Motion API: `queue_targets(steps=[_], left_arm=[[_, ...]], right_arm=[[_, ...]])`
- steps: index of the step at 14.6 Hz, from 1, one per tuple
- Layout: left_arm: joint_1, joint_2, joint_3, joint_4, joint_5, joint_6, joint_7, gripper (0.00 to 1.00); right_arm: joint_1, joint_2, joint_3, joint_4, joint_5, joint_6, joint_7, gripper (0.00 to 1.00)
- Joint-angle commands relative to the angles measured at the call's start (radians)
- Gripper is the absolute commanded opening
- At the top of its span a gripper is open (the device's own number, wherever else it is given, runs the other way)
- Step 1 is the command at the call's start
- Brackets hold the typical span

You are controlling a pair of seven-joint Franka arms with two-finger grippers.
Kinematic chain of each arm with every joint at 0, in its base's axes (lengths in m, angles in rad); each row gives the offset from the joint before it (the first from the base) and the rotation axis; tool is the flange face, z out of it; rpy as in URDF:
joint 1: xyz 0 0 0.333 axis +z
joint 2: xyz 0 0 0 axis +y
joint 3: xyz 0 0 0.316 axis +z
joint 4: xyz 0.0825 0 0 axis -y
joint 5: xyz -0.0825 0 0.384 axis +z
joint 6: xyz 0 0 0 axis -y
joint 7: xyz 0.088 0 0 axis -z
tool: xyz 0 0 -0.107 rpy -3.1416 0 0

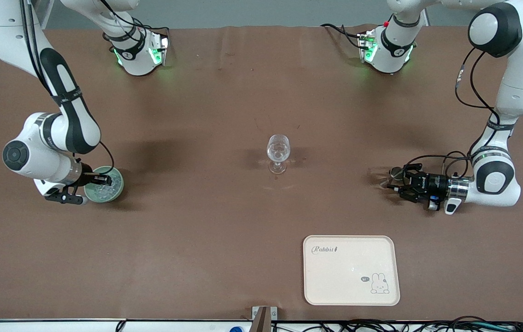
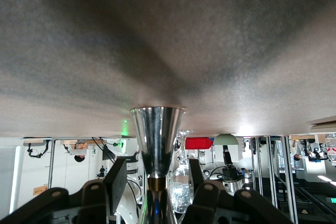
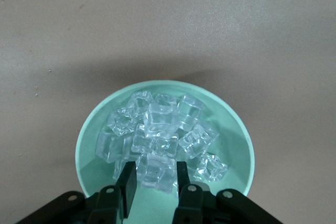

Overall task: Pour wine and add ice with both arms
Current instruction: 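Pinch one ice cube from the green bowl with the right gripper and lift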

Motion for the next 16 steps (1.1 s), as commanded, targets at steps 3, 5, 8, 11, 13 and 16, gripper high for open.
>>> queue_targets(steps=[3,5,8,11,13,16], left_arm=[[0.002,-0.002,-0.003,-0.008,-0.018,-0.006,0.032,0.52],[0.006,-0.002,-0.003,-0.014,-0.018,-0.006,0.052,0.46],[0.005,-0.003,-0.003,-0.014,-0.017,-0.011,0.052,0.30],[0.003,-0.002,-0.003,-0.012,-0.018,-0.015,0.054,0.28],[0.006,-0.003,-0.005,-0.011,-0.017,-0.017,0.054,0.22],[0.006,-0.002,-0.005,-0.008,-0.018,-0.031,0.054,0.04]], right_arm=[[0.000,-0.007,0.002,-0.009,0.019,0.006,0.006,0.10],[-0.004,-0.015,0.000,0.000,0.018,-0.003,0.002,0.04],[-0.015,-0.050,-0.003,0.032,0.018,-0.040,-0.004,0.03],[-0.030,-0.098,-0.006,0.106,0.014,-0.158,-0.007,0.02],[-0.046,-0.118,-0.008,0.173,0.007,-0.242,-0.007,0.02],[-0.063,-0.141,-0.009,0.315,0.001,-0.391,-0.006,0.01]])
